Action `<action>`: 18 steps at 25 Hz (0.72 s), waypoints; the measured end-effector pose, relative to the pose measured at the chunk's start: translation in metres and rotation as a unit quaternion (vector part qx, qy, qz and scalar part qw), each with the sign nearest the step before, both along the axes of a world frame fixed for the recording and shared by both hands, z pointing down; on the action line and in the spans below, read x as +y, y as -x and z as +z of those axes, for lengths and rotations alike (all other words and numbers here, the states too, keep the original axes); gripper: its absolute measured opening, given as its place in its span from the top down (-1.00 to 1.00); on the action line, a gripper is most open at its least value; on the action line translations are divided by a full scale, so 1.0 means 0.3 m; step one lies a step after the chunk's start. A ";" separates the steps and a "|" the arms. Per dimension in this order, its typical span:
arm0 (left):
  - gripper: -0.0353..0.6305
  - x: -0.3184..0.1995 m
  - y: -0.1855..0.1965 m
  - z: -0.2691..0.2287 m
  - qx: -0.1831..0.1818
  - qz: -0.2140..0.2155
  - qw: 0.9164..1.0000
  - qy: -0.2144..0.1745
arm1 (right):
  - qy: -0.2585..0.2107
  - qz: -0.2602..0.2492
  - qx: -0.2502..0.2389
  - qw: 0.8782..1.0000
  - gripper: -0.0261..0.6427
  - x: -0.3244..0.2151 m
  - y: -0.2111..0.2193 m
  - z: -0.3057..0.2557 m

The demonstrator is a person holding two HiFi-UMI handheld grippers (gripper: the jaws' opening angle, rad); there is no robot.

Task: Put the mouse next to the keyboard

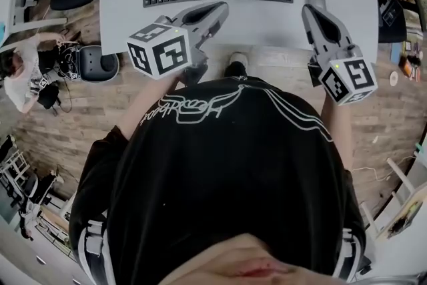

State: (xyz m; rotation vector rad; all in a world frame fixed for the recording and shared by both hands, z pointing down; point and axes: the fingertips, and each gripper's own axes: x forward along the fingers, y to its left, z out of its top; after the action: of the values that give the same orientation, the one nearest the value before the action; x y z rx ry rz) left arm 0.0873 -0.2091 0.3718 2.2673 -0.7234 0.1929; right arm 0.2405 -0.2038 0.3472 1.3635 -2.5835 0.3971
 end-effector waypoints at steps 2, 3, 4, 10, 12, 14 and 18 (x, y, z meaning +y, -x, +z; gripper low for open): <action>0.88 0.071 0.026 -0.041 0.003 0.017 1.000 -0.016 | -0.011 -0.029 -0.011 0.999 0.89 0.084 0.076 -0.062; 0.88 0.110 0.041 -0.061 -0.001 0.026 0.999 -0.028 | -0.012 -0.040 -0.018 0.999 0.89 0.128 0.113 -0.087; 0.88 0.151 0.055 -0.078 -0.008 0.036 0.998 -0.043 | -0.012 -0.049 -0.028 0.998 0.89 0.172 0.149 -0.107; 0.88 0.397 0.154 -0.170 -0.003 0.070 0.994 -0.088 | -0.035 -0.089 -0.064 0.993 0.89 0.443 0.356 -0.172; 0.88 0.479 0.198 -0.200 0.011 0.069 0.993 -0.091 | -0.036 -0.095 -0.065 0.993 0.89 0.541 0.419 -0.177; 0.88 0.561 0.232 -0.221 0.013 0.072 0.992 -0.103 | -0.034 -0.097 -0.069 0.992 0.89 0.628 0.468 -0.176; 0.88 0.713 0.286 -0.253 0.014 0.091 0.987 -0.132 | -0.029 -0.096 -0.077 0.992 0.89 0.764 0.551 -0.170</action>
State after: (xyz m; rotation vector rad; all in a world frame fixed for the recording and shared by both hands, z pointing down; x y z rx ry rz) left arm 0.0015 0.0049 0.2960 2.5863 -0.5525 0.1581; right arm 0.0753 0.0254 0.2961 1.1276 -2.8426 0.4129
